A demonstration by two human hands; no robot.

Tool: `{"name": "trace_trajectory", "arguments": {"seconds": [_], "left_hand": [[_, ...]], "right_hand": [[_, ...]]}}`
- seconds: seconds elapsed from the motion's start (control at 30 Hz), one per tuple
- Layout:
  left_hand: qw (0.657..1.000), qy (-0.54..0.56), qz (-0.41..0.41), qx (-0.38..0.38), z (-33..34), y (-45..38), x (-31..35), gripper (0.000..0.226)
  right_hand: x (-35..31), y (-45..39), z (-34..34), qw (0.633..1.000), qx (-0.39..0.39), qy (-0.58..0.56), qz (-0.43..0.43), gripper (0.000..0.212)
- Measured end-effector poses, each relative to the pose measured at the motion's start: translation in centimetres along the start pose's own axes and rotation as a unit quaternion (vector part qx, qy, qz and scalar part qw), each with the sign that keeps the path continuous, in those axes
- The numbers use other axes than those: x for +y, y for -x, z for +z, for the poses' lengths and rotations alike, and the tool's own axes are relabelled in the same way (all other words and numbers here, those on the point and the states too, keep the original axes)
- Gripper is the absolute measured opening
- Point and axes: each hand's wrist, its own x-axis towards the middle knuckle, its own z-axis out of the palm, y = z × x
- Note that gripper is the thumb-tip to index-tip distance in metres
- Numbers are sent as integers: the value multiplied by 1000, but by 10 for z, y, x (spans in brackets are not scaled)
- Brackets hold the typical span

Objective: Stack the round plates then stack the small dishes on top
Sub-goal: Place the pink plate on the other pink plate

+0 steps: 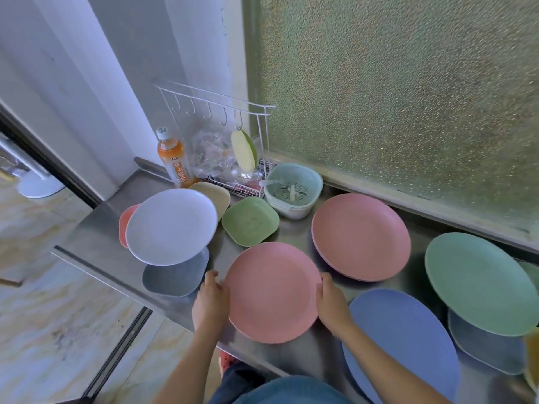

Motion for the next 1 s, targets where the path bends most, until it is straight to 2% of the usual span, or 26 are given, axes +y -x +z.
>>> {"name": "trace_trajectory", "arguments": {"seconds": [0.07, 0.1, 0.23, 0.33, 0.43, 0.53, 0.7, 0.8, 0.87, 1.0], "left_hand": [[1000, -7, 3, -22, 6, 0, 0, 23], [999, -3, 16, -29, 10, 1, 1, 25], [995, 18, 82, -60, 27, 7, 12, 49], [988, 36, 119, -95, 35, 11, 31, 58], [982, 59, 128, -130, 42, 19, 51, 50], [975, 33, 144, -164, 49, 26, 65, 45], [949, -47, 175, -257, 69, 43, 81, 54], [926, -108, 193, -307, 84, 58, 94, 47], [918, -135, 199, -315, 93, 63, 100, 44], [927, -121, 170, -311, 101, 57, 109, 47]], "right_hand": [[2, 2, -7, 999, 27, -26, 0, 22], [3, 3, -11, 999, 42, -34, 0, 22], [13, 2, -25, 990, 130, -51, 26, 24], [21, 0, -39, 978, 186, -80, 48, 22], [28, -8, -56, 962, 235, -111, 82, 22], [33, -16, -71, 942, 282, -141, 116, 24], [42, -27, -86, 919, 303, -171, 183, 26], [46, -33, -89, 917, 290, -171, 214, 27], [46, -36, -90, 915, 286, -169, 227, 26], [49, -42, -92, 912, 277, -176, 245, 27]]}}
